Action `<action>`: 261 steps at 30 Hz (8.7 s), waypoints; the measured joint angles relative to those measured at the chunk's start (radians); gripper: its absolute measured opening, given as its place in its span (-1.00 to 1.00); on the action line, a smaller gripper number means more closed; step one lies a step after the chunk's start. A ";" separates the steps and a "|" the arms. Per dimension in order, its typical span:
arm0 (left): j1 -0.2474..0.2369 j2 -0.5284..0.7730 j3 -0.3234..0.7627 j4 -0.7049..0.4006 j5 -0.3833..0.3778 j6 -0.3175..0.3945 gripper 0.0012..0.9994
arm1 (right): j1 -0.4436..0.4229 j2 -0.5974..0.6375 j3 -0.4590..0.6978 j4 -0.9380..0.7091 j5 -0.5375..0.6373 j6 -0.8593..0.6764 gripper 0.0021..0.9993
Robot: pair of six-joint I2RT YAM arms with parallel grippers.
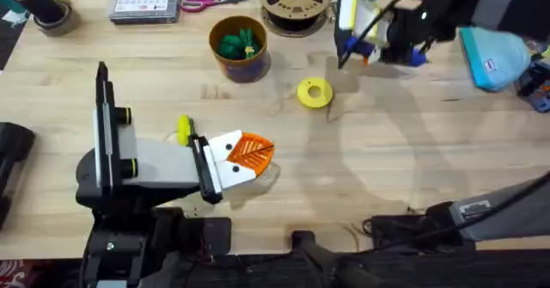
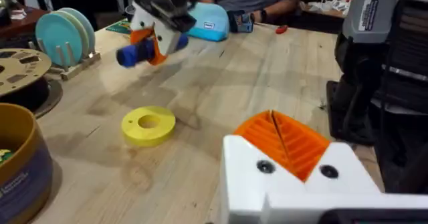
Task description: Pick up the gripper from the table and insert it into the empty holder that is missing its gripper. Then pick up a screw, insert it into the mounting hole, and use the screwdriver to tighten it. Finally, clean up the table by picking up the vegetable and placing it into the bucket.
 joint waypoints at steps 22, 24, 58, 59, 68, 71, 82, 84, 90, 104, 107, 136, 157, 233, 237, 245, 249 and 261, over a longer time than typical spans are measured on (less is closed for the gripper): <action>0.000 0.000 0.000 0.000 0.000 0.000 -1.00 | -0.009 0.054 -0.101 0.121 0.078 -0.005 0.99; 0.000 0.000 0.000 0.000 0.000 0.000 -1.00 | -0.004 0.037 -0.108 0.107 0.082 0.018 0.99; 0.039 0.000 0.000 0.278 -0.369 -0.111 0.97 | 0.185 -0.645 0.024 0.056 -0.095 0.817 0.99; 0.047 0.000 0.004 0.277 -0.407 -0.117 0.97 | 0.193 -0.662 0.024 0.042 -0.103 0.824 0.99; 0.141 0.046 0.201 0.191 -0.642 -0.062 0.97 | 0.211 -0.807 0.021 -0.161 -0.138 0.924 0.99; 0.178 0.139 0.282 0.113 -0.670 -0.051 0.97 | 0.211 -0.860 -0.002 -0.183 -0.140 0.975 0.99; 0.249 0.561 0.599 -0.163 -0.709 -0.035 0.97 | 0.211 -1.059 -0.241 -0.197 -0.139 1.054 0.99; 0.250 0.625 0.658 -0.220 -0.714 -0.026 0.97 | 0.211 -1.093 -0.287 -0.197 -0.130 1.064 0.99; 0.250 0.806 0.842 -0.446 -0.763 0.005 0.97 | 0.211 -1.195 -0.377 -0.200 -0.109 1.090 0.99; 0.250 0.974 0.946 -0.612 -0.798 0.051 0.97 | 0.211 -1.227 -0.389 -0.203 -0.106 1.097 0.99; 0.249 0.974 0.953 -0.718 -0.856 0.017 0.97 | 0.211 -1.227 -0.389 -0.203 -0.106 1.098 0.99; 0.096 1.245 0.903 -0.921 -1.201 -0.349 0.97 | 0.211 -1.227 -0.389 -0.204 -0.106 1.098 0.99; 0.116 1.378 0.776 -0.724 -1.189 -0.306 0.65 | 0.211 -1.227 -0.389 -0.229 -0.106 1.098 0.99; -0.160 1.721 1.407 -0.606 -1.007 -0.219 -0.60 | 0.211 -1.227 -0.389 -0.232 -0.106 1.098 0.99; -0.160 1.721 1.407 -0.613 -1.004 -0.219 0.64 | 0.211 -1.227 -0.389 -0.233 -0.106 1.098 0.99; -0.160 1.649 1.407 -0.656 -1.003 -0.219 0.97 | 0.211 -1.227 -0.389 -0.233 -0.106 1.098 0.99; -0.160 1.533 1.408 -0.726 -1.003 -0.217 0.97 | 0.211 -1.227 -0.389 -0.233 -0.106 1.098 0.99; -0.160 1.305 1.414 -1.114 -1.054 -0.177 0.97 | 0.211 -1.227 -0.389 -0.233 -0.106 1.098 0.99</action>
